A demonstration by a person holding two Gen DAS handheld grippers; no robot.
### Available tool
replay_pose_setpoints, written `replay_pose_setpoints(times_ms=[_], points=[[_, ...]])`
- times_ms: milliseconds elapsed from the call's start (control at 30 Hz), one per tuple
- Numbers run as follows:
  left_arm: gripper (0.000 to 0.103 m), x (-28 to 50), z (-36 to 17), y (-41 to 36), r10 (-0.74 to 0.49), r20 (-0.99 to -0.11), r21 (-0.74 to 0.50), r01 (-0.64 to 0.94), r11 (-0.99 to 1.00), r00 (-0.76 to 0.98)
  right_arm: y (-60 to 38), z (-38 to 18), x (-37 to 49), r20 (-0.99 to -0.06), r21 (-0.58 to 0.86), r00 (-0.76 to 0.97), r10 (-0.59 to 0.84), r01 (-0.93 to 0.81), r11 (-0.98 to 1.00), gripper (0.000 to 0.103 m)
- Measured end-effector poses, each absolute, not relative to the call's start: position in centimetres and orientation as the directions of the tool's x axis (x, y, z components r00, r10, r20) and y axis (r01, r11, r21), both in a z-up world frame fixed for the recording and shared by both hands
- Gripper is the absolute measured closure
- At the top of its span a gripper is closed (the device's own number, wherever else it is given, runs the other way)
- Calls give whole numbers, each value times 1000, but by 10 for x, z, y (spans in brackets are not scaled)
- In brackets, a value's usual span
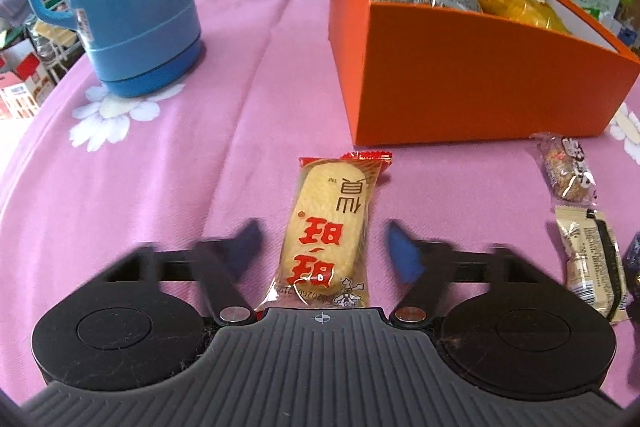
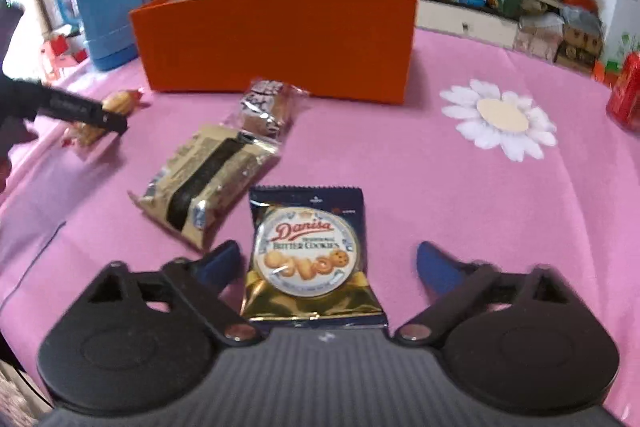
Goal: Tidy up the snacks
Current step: 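Grasp the yellow bread bag with the left tool while the right grasps the Danisa cookie packet, then carry both packets into the orange box and open both tools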
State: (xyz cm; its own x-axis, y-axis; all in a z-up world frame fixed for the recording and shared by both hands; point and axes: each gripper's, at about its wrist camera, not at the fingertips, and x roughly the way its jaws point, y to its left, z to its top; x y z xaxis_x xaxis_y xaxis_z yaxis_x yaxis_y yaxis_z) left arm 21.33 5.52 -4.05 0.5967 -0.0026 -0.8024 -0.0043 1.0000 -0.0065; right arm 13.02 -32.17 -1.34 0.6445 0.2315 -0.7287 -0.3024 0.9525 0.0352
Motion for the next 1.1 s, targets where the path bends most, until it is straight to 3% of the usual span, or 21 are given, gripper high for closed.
replay_pose_setpoints(times_ms=[33, 100, 367, 533, 700, 833, 1100], points=[[99, 213, -38, 56, -5, -812, -11, -7, 1000, 584, -322, -11, 130, -725, 43, 646, 240, -305, 951, 44], [99, 209, -32, 60, -27, -826, -49, -23, 999, 563, -325, -9, 130, -730, 74, 636, 251, -292, 954, 46], [99, 136, 18, 64, -113, -768, -153, -10, 988, 630, -333, 39, 88, -630, 227, 690, 355, -274, 935, 46], [99, 134, 57, 52, -140, -717, -155, 39, 987, 683, -333, 86, 98, -529, 245, 754, 390, -304, 920, 46], [99, 186, 94, 33, -157, -665, -149, 76, 986, 730, -327, 125, 151, -451, 193, 810, 376, -323, 927, 45], [99, 244, 105, 12, -158, -636, -129, 97, 987, 755, -315, 134, 218, -440, 157, 817, 371, -337, 928, 45], [99, 363, 59, -24, -126, -698, -86, 92, 992, 705, -280, 81, 347, -566, 99, 745, 352, -363, 927, 44]])
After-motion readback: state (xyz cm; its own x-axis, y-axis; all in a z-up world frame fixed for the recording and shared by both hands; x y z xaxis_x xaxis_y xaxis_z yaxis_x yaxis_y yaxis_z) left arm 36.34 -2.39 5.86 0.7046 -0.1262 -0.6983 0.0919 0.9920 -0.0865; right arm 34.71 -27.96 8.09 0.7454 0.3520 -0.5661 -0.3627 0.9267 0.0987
